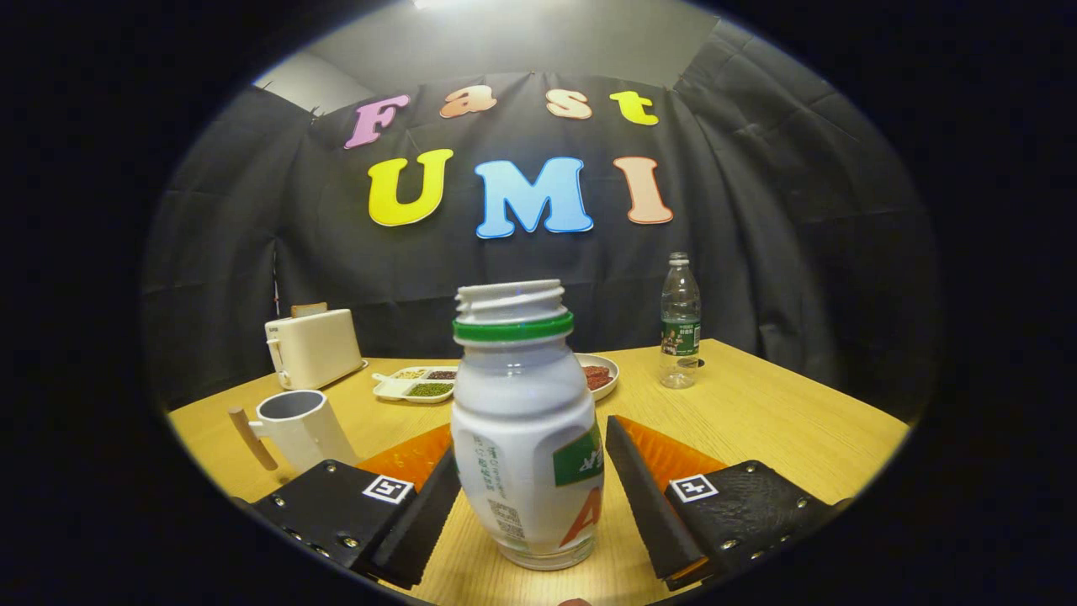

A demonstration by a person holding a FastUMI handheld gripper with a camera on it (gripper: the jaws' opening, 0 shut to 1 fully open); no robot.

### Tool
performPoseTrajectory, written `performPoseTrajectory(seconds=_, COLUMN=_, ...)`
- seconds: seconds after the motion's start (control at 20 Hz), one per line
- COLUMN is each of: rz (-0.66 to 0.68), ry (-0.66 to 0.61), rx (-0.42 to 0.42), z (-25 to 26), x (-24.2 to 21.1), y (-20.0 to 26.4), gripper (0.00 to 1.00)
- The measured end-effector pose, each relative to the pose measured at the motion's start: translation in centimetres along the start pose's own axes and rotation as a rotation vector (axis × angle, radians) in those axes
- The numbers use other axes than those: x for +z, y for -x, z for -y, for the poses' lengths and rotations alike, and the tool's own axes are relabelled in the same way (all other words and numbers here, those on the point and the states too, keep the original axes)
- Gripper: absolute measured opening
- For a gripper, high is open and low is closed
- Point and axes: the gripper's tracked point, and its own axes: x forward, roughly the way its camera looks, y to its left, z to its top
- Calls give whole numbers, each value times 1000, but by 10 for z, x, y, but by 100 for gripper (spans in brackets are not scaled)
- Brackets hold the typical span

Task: Take the bottle from table, then pour the juice into the cup, finally place the bottle on the coaster

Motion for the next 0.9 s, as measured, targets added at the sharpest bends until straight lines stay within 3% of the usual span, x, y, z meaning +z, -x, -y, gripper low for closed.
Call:
performPoseTrajectory(seconds=0.05, rz=-13, ry=14, rx=-2, z=-1, x=-4, y=-4, gripper=92)
performPoseTrajectory(seconds=0.15, rz=-18, ry=29, rx=-14, z=0, x=-2, y=-7, gripper=76)
performPoseTrajectory(seconds=0.4, rz=-38, ry=111, rx=24, z=-12, x=4, y=-5, gripper=74)
performPoseTrajectory(seconds=0.9, rz=-103, ry=431, rx=141, z=-49, x=18, y=-27, gripper=74)
